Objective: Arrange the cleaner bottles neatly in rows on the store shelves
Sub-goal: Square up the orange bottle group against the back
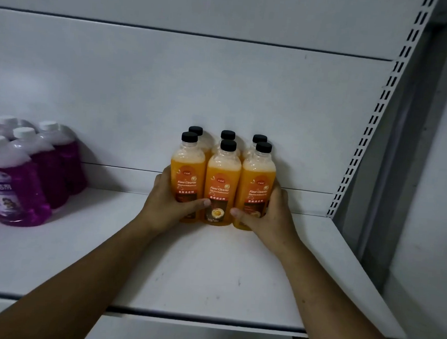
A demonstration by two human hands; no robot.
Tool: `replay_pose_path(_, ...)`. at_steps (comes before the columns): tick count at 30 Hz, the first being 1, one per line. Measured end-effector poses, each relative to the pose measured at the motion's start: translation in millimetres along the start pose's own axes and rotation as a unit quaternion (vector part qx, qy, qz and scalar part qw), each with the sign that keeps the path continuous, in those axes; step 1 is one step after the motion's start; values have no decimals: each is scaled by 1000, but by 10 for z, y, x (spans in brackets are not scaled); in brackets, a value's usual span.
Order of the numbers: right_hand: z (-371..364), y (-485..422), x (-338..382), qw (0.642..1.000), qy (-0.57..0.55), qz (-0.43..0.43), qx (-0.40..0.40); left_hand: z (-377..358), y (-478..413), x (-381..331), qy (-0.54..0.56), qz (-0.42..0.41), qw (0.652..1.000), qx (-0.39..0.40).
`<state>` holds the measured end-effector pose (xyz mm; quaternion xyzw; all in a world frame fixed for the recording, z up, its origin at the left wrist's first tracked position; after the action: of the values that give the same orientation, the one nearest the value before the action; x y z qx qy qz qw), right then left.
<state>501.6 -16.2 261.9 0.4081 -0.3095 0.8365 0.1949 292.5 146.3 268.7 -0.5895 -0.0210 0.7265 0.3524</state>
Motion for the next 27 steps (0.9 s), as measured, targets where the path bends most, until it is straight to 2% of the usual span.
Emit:
replay_pose_path(2, 27, -1, 82, 999, -14, -1, -46, 57, -1, -59, 34, -2, 999, -31)
replay_pose_path(4, 39, -18, 129, 997, 3, -3, -76, 50, -12, -97, 39, -15, 999, -29)
replay_pose_path(10, 13, -62, 163, 995, 46, 22, -90, 9, -67, -69, -2, -23, 1000, -21)
replay_pose_path(16, 7, -63, 141, 998, 21, 42, -50, -30, -69, -72, 4, -33, 999, -17)
replay_pose_path(21, -20, -63, 27, 999, -11, 32, 6, -38, -111, 13, -2, -14, 1000, 25)
replay_pose_path(27, -22, -74, 16, 999, -19, 33, 18, -22, -64, -95, -32, -25, 999, 15)
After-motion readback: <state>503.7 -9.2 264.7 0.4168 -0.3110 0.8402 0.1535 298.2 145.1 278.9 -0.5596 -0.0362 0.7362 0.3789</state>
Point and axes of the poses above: each hand's wrist, its own y-axis away from the middle knuckle, its own z-axis out of the back of the hand, x = y × z, the point moved 7 cm from there along -y, towards the middle knuckle
